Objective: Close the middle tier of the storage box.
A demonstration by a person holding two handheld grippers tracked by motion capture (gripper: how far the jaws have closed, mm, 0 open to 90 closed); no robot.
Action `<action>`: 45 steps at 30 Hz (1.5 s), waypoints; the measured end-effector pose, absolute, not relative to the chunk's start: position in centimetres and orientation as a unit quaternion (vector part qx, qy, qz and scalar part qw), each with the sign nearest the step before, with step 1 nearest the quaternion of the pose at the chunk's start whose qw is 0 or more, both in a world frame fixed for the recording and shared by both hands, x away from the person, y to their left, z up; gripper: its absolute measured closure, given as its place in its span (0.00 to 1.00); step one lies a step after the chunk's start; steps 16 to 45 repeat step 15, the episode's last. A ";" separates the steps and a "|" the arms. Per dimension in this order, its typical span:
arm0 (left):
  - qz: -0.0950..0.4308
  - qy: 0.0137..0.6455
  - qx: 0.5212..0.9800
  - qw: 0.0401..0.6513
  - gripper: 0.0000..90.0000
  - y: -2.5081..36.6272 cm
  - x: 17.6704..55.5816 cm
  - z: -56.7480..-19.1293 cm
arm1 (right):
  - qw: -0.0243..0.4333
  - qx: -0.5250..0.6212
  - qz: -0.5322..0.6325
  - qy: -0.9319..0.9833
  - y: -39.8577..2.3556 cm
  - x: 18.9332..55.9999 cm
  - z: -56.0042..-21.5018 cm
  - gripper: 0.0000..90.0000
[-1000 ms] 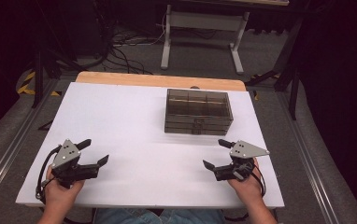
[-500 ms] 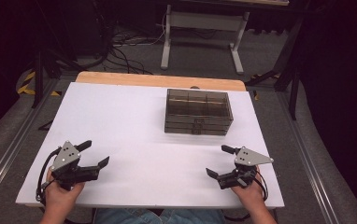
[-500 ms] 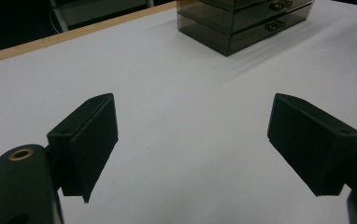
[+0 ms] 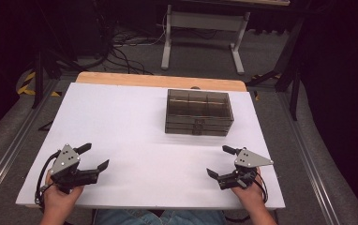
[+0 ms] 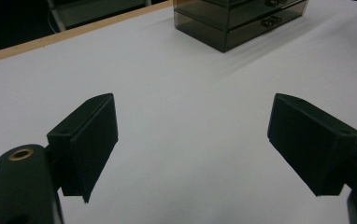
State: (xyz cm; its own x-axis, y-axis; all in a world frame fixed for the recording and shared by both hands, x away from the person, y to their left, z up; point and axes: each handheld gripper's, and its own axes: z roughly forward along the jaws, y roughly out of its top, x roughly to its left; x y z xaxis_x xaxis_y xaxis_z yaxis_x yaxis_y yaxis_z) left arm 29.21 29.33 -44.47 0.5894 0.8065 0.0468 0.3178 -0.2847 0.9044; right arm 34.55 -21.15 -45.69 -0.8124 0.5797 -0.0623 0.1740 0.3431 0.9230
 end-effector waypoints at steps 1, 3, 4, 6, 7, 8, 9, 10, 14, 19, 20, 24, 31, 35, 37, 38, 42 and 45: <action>0.260 0.370 0.758 0.471 0.19 29.3 29.2 -44.5 | 0.196 0.234 0.521 0.798 -21.2 34.6 -45.7 0.01; 0.265 0.368 0.759 0.468 0.19 29.3 29.2 -44.5 | 0.193 0.234 0.521 0.798 -21.1 34.6 -45.7 0.01; 0.266 0.369 0.758 0.468 0.19 29.3 29.2 -44.5 | 0.194 0.234 0.520 0.798 -21.1 34.6 -45.7 0.01; 0.267 0.367 0.759 0.467 0.19 29.3 29.2 -44.5 | 0.195 0.232 0.520 0.799 -21.1 34.6 -45.7 0.01; 0.267 0.366 0.759 0.467 0.19 29.3 29.2 -44.5 | 0.199 0.230 0.518 0.799 -21.1 34.5 -45.7 0.01; 0.267 0.366 0.759 0.467 0.19 29.3 29.2 -44.5 | 0.199 0.230 0.519 0.799 -21.1 34.5 -45.7 0.01; 0.267 0.366 0.759 0.468 0.19 29.3 29.3 -44.5 | 0.200 0.229 0.519 0.799 -21.1 34.5 -45.7 0.01; 0.266 0.366 0.759 0.468 0.19 29.3 29.3 -44.5 | 0.200 0.229 0.520 0.798 -21.1 34.5 -45.7 0.01; 0.268 0.364 0.761 0.466 0.19 29.2 29.3 -44.5 | 0.201 0.231 0.520 0.797 -21.2 34.5 -45.7 0.01; 0.268 0.364 0.761 0.466 0.19 29.2 29.3 -44.5 | 0.201 0.232 0.519 0.797 -21.2 34.5 -45.7 0.01; 0.268 0.364 0.761 0.466 0.19 29.2 29.3 -44.5 | 0.201 0.232 0.519 0.797 -21.2 34.5 -45.7 0.01; 0.268 0.364 0.761 0.466 0.19 29.2 29.3 -44.5 | 0.201 0.232 0.519 0.797 -21.2 34.5 -45.7 0.01; 0.268 0.364 0.761 0.466 0.19 29.2 29.3 -44.5 | 0.201 0.232 0.519 0.797 -21.2 34.5 -45.7 0.01; 0.268 0.364 0.761 0.466 0.19 29.2 29.3 -44.5 | 0.201 0.232 0.519 0.797 -21.2 34.5 -45.7 0.01; 0.268 0.364 0.761 0.466 0.19 29.2 29.3 -44.5 | 0.201 0.232 0.519 0.797 -21.2 34.5 -45.7 0.01; 0.268 0.364 0.761 0.466 0.19 29.2 29.3 -44.5 | 0.201 0.232 0.519 0.797 -21.2 34.5 -45.7 0.01; 0.268 0.364 0.761 0.466 0.19 29.2 29.3 -44.5 | 0.201 0.232 0.519 0.797 -21.2 34.5 -45.7 0.01; 0.268 0.364 0.761 0.466 0.19 29.2 29.3 -44.5 | 0.201 0.232 0.519 0.797 -21.2 34.5 -45.7 0.01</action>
